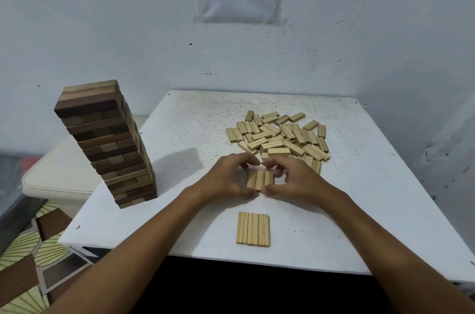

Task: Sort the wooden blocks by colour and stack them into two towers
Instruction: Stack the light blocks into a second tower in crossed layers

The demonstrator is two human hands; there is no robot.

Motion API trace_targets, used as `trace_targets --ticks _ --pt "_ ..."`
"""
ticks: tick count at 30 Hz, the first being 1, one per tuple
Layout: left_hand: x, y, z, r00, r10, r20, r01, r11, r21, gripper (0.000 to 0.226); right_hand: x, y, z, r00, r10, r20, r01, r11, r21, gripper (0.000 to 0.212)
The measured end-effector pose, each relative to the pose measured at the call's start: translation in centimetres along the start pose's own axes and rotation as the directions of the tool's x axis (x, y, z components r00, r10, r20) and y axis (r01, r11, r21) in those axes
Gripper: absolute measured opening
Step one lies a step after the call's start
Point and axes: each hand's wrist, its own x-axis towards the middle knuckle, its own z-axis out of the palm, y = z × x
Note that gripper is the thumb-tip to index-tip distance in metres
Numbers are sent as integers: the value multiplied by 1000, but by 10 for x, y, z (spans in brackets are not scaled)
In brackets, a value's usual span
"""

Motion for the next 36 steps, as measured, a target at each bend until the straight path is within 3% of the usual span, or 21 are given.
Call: trace_targets --ticks 3,11,21,23,25,27,29,31,34,36 --pt "-2 3 2 999 34 -43 -32 999 35 48 2 4 -4 999 -16 -40 15 999 -42 25" --pt "-1 11 16 988 48 -149 -31 993 118 42 -1 1 4 995 -62 -73 53 991 -120 15" --pt "6 7 -4 995 82 50 -81 997 -21 72 -11 -5 21 984 -107 -145 79 980 -184 19" --pt "4 5 -3 996 88 6 -88 993 -79 67 -11 -8 25 967 -61 -249 51 998 -49 22" --pt "0 7 0 997 19 -69 -37 965 -259 57 -12 -13 27 941 67 -331 14 972 236 26" --pt "-6 11 4 994 -77 -83 28 878 -479 50 -11 -16 32 945 164 -284 4 860 510 47" --pt "-11 16 10 988 -140 -70 62 763 -644 52 -9 -18 37 956 180 -230 18 749 663 65" --pt "-14 19 14 982 -179 -58 74 649 -758 59 -9 -22 41 963 172 -208 33 690 723 77" --pt "-15 22 20 977 -208 -53 75 562 -824 69 -7 -23 48 969 167 -182 21 678 735 107" --pt "-14 25 22 973 -226 -57 73 528 -846 76 -5 -24 51 972 153 -180 27 685 728 96"
